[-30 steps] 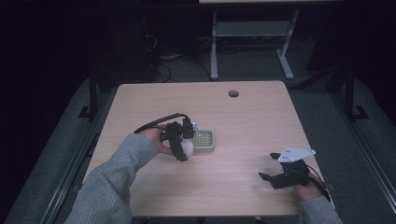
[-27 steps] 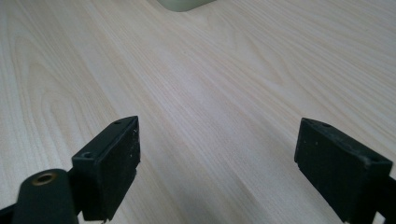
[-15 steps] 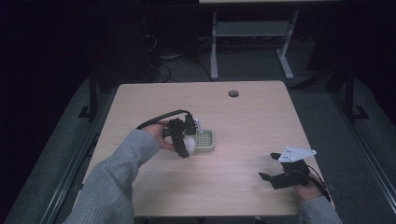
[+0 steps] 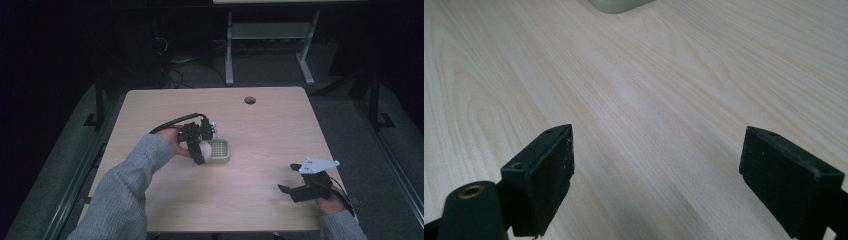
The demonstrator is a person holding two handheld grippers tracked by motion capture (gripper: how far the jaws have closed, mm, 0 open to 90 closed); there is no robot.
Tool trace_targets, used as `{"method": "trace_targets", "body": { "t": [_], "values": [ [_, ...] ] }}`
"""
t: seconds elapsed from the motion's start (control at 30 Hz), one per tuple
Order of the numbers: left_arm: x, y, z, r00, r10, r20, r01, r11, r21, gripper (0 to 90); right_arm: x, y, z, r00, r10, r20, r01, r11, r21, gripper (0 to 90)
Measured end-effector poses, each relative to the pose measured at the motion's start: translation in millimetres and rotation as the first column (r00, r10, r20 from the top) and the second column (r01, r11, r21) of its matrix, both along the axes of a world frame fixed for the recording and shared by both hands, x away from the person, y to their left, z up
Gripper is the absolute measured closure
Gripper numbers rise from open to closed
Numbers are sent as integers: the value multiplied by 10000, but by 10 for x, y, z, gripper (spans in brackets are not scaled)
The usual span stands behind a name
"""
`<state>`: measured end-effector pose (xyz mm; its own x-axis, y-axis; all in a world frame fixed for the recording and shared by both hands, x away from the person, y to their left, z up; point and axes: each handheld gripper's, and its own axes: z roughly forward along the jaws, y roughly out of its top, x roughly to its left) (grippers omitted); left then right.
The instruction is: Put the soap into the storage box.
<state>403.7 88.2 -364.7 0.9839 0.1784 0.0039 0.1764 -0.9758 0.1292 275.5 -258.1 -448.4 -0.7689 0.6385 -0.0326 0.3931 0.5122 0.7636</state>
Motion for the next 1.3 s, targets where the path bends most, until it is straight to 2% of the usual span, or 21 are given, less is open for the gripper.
{"method": "trace_targets", "body": {
  "t": [0.23,0.33,0.63,0.7,0.77,1.3],
  "values": [
    [90,-67,-3,10000,-71,-13,71,9999,113,238,-8,3,3,10000,-59,-77,60,9999,97,136],
    [129,-90,-9,10000,15,-26,-15,10000,-62,238,-8,5,2,9999,-57,-117,57,10000,74,136],
    [240,-183,-30,10000,11,-32,-11,10000,47,238,-6,-2,4,10000,-26,-76,27,9999,99,136],
    [263,-209,-28,9999,-118,66,117,9998,165,238,-6,-4,5,10000,-24,-67,24,9999,106,136],
    [280,-218,-32,10000,-64,1,64,10000,26,238,-8,-6,8,10000,-36,-78,37,9999,110,136],
    [416,-231,-184,9996,241,-149,-239,9996,132,238,-6,-6,7,10000,-9,-75,10,9999,112,136]
  ]
}}
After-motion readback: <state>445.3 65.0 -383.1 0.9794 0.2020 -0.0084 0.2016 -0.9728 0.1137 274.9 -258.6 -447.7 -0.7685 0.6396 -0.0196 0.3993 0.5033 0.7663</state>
